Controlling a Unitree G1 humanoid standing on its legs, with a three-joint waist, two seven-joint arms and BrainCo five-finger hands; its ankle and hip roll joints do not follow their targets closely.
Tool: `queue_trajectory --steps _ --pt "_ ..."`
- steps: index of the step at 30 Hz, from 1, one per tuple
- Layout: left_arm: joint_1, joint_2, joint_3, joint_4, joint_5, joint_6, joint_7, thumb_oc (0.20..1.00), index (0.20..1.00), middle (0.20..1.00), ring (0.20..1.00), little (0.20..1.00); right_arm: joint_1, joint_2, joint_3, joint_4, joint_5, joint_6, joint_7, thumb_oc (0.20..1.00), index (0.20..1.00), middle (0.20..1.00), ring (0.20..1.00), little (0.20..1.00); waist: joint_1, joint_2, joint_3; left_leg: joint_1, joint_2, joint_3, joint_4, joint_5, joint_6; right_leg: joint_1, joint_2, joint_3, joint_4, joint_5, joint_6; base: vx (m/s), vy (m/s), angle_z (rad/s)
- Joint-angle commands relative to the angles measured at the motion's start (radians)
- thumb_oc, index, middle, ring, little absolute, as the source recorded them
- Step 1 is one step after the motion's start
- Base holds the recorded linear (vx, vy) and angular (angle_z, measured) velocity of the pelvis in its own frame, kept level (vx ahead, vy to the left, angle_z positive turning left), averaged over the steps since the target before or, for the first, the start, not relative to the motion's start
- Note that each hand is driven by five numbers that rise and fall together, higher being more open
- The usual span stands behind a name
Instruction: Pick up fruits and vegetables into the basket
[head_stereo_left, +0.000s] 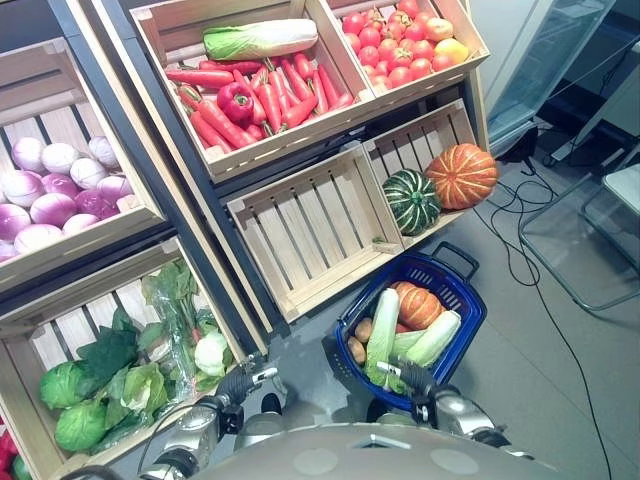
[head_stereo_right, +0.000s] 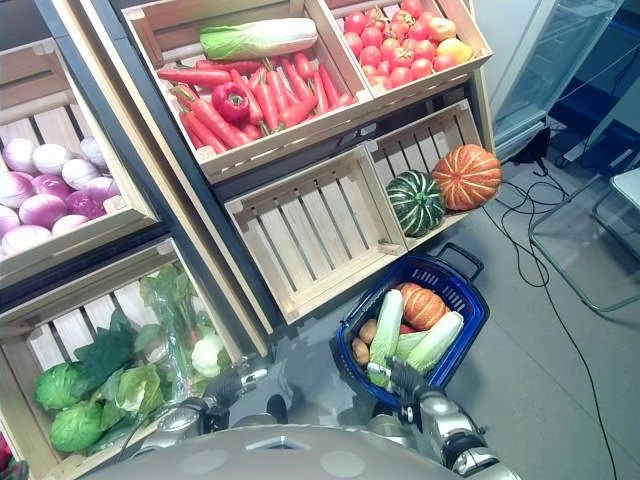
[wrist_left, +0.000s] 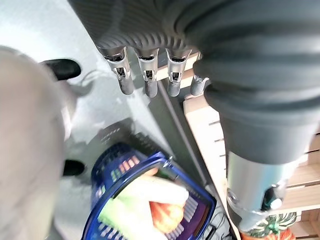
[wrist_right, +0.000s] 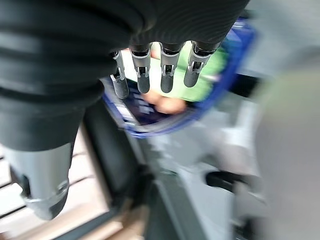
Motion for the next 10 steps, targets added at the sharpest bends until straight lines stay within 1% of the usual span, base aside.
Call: queue_trajectory --steps 1,2,4,5,6,8,10 --pt "-0.104 -0.028 -0.005 0.083 0.015 0.039 -0.058 1.0 1.0 1.0 1.0 1.0 -0.057 0.013 -0.02 0.076 0.061 0.048 0.061 1.0 1.0 1.0 1.0 1.0 0.014 0.003 0.018 0.03 -0.056 -0.024 0.022 -0.133 0.041 0.006 -0.036 -0.01 0.066 -0.035 0.045 0.0 0.068 0.0" --pt "-0.106 -0.03 -0.003 0.096 0.019 0.055 -0.075 1.0 1.0 1.0 1.0 1.0 -0.055 0.016 -0.032 0.094 0.085 0.045 0.064 1.0 1.0 1.0 1.0 1.0 0.014 0.005 0.014 0.033 -0.059 -0.028 0.024 -0.135 0.044 0.008 -0.035 -0.009 0.072 -0.04 0.043 0.01 0.056 0.02" --pt "-0.11 -0.038 -0.009 0.118 0.04 0.075 -0.097 1.0 1.0 1.0 1.0 1.0 -0.061 0.018 -0.053 0.111 0.115 0.075 0.067 1.0 1.0 1.0 1.0 1.0 0.011 0.006 0.008 0.039 -0.063 -0.024 0.025 -0.14 0.049 0.011 -0.033 -0.007 0.078 -0.045 0.042 0.01 0.048 0.0" --pt "-0.112 -0.041 -0.012 0.125 0.052 0.085 -0.099 1.0 1.0 1.0 1.0 1.0 -0.061 0.02 -0.057 0.119 0.1 0.092 0.076 1.0 1.0 1.0 1.0 1.0 0.008 0.007 0.006 0.042 -0.064 -0.02 0.025 -0.142 0.051 0.011 -0.033 -0.007 0.08 -0.046 0.041 -0.01 0.049 -0.03" --pt "-0.115 -0.043 -0.015 0.133 0.056 0.111 -0.105 1.0 1.0 1.0 1.0 1.0 -0.06 0.023 -0.057 0.129 0.08 0.112 0.092 1.0 1.0 1.0 1.0 1.0 0.007 0.009 0.006 0.044 -0.065 -0.018 0.027 -0.143 0.053 0.01 -0.033 -0.007 0.084 -0.048 0.041 -0.01 0.047 -0.05" --pt "-0.118 -0.046 -0.01 0.152 0.042 0.133 -0.11 1.0 1.0 1.0 1.0 1.0 -0.06 0.022 -0.048 0.144 0.044 0.124 0.122 1.0 1.0 1.0 1.0 1.0 0.006 0.011 0.005 0.051 -0.067 -0.021 0.028 -0.148 0.057 0.014 -0.032 -0.007 0.087 -0.052 0.039 0.02 0.033 -0.06" --pt "-0.117 -0.052 0.001 0.161 0.055 0.149 -0.106 1.0 1.0 1.0 1.0 1.0 -0.063 0.025 -0.04 0.154 0.034 0.132 0.123 1.0 1.0 1.0 1.0 1.0 0.009 0.01 0.0 0.06 -0.068 -0.019 0.032 -0.153 0.059 0.024 -0.033 -0.011 0.088 -0.057 0.038 0.08 0.016 -0.03"
